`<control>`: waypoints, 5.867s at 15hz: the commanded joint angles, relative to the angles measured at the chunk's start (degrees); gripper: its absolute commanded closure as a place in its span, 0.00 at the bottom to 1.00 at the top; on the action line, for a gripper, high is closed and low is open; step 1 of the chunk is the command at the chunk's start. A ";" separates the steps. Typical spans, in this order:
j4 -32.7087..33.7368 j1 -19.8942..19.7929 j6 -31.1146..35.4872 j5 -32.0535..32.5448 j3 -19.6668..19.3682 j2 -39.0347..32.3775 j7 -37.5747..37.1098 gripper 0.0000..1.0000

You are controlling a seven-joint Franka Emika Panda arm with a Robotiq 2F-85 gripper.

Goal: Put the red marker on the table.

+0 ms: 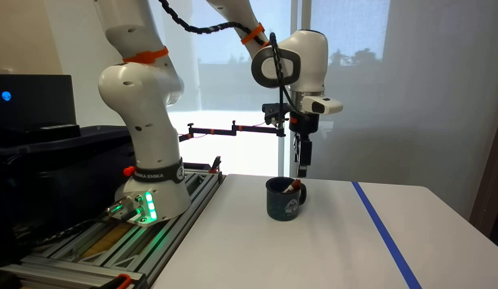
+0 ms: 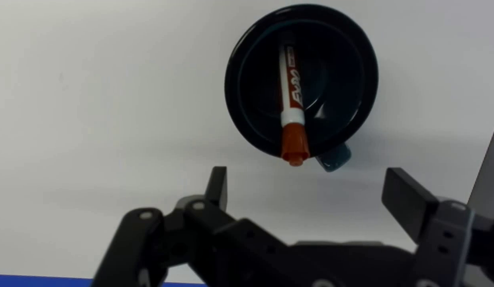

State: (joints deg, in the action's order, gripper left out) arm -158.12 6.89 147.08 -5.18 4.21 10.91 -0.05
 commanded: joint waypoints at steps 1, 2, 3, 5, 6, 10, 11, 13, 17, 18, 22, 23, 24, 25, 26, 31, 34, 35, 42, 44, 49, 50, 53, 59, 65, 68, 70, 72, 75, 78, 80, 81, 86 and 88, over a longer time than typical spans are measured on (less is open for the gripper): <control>0.04 1.11 2.26 -4.51 -1.10 -2.99 6.31 0.00; 0.04 0.96 2.66 -4.91 -1.06 -3.69 7.28 0.00; 0.04 0.96 3.14 -5.55 -1.05 -4.35 8.48 0.00; 0.05 0.87 4.26 -6.08 -0.79 -5.66 10.13 0.00; 0.06 0.88 5.04 -6.29 -0.63 -6.27 11.05 0.00; 0.08 0.96 7.38 -6.94 0.18 -7.93 13.18 0.00; 0.09 0.99 7.95 -7.11 0.39 -8.25 13.51 0.04; 0.11 0.98 8.69 -7.26 0.79 -8.76 14.00 0.10; 0.20 1.20 9.72 -8.13 1.46 -9.25 14.58 0.03; 0.25 1.24 9.85 -8.25 1.60 -9.32 14.65 0.01; 0.40 1.06 10.19 -7.57 1.99 -9.13 13.54 0.01; 0.47 0.71 9.64 -5.22 1.95 -8.86 11.38 0.03; 0.55 0.22 8.96 -1.75 1.86 -8.56 8.17 0.02; 0.61 -0.20 7.96 1.25 1.76 -7.90 5.53 0.05; 0.67 -0.35 7.33 3.07 1.74 -7.49 3.82 0.01; 0.79 -1.02 4.84 10.61 1.97 -5.99 -4.13 0.01; 0.91 -0.72 1.57 10.94 2.30 -5.12 -5.93 0.00; 0.95 -0.68 0.41 10.68 2.37 -4.87 -6.00 0.00; 0.41 -0.31 -2.98 7.13 2.07 -3.17 -3.82 0.26; 0.45 -0.02 -2.21 4.67 1.74 -3.28 -1.42 0.35; 0.44 0.67 -1.18 -2.64 1.29 -3.87 5.40 0.18; 0.46 0.74 -1.21 -3.85 1.24 -3.93 6.57 0.23; 0.46 0.57 -0.90 -5.31 1.10 -4.11 8.72 0.25; 0.46 0.51 -1.07 -5.59 1.05 -3.78 9.34 0.00; 0.46 0.47 -1.26 -5.32 1.10 -3.81 9.26 0.00; 0.46 0.46 -1.21 -5.24 1.11 -3.85 9.28 0.00; 0.46 0.43 -1.24 -5.14 1.10 -3.83 9.23 0.00; 0.46 0.35 -1.12 -4.59 1.13 -3.80 9.11 0.00; 0.45 0.20 -0.62 -3.99 1.12 -3.98 9.00 0.00; 0.46 0.07 0.15 -3.34 1.07 -4.18 9.33 0.00; 0.48 -0.09 1.16 -2.30 1.11 -4.50 9.18 0.00; 0.47 -0.27 1.65 -1.24 1.18 -4.78 8.64 0.00; 0.98 -0.79 3.28 2.99 1.28 -6.31 7.24 0.00; 0.96 -0.93 3.76 4.31 1.30 -6.81 6.82 0.07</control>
State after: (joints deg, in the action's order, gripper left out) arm -157.10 6.27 149.56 -3.41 5.51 4.62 8.00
